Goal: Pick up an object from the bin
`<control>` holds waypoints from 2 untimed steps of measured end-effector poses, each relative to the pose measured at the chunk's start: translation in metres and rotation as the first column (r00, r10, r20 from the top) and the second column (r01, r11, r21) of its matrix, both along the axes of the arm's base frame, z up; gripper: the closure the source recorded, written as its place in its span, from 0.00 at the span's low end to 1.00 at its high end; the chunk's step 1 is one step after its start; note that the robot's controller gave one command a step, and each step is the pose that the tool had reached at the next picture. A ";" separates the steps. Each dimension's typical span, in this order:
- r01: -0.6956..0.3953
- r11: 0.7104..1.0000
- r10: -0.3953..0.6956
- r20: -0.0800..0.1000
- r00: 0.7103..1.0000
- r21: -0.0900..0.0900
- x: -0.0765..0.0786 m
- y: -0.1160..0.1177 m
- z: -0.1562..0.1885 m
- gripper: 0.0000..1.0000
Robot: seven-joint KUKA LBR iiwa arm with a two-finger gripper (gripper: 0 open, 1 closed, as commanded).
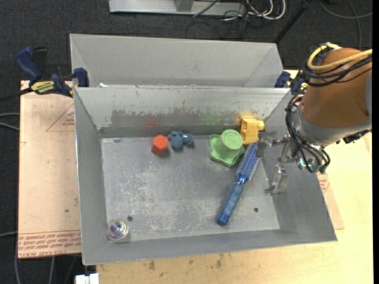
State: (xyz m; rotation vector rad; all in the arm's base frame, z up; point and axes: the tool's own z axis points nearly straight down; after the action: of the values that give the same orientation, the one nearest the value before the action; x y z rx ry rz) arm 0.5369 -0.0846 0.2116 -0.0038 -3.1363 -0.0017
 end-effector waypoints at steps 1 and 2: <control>-0.083 0.997 0.083 -0.001 0.997 0.001 0.040 0.015 -0.146 0.00; -0.085 0.996 0.085 0.006 0.996 0.000 0.042 0.015 -0.141 1.00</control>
Offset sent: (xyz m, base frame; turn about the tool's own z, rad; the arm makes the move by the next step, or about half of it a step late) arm 0.0411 0.0143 -0.1413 -0.0842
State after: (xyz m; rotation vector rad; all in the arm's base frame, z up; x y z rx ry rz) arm 0.5784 -0.0694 0.0702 0.1296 -3.1396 -0.0010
